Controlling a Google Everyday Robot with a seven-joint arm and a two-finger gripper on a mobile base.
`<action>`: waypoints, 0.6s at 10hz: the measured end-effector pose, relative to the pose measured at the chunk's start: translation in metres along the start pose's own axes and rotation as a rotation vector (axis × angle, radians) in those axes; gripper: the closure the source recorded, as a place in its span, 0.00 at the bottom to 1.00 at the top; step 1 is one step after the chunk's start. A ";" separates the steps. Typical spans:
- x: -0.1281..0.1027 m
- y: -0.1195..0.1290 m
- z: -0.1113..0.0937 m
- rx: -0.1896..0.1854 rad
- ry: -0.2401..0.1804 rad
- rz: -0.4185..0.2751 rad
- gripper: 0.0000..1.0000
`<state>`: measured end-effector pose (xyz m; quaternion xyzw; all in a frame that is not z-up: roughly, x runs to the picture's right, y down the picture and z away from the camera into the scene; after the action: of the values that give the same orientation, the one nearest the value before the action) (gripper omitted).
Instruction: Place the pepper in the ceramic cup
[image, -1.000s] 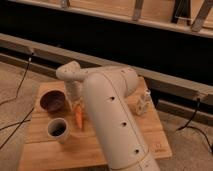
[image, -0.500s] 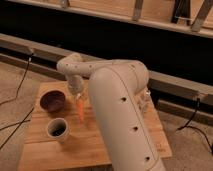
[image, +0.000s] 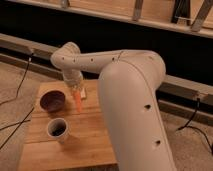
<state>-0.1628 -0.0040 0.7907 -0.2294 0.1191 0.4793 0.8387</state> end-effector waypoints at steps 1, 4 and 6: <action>-0.001 0.003 -0.015 0.009 -0.036 -0.009 1.00; -0.001 0.014 -0.061 0.044 -0.154 -0.031 1.00; 0.002 0.023 -0.081 0.053 -0.209 -0.038 1.00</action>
<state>-0.1798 -0.0329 0.7134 -0.1580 0.0392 0.4812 0.8614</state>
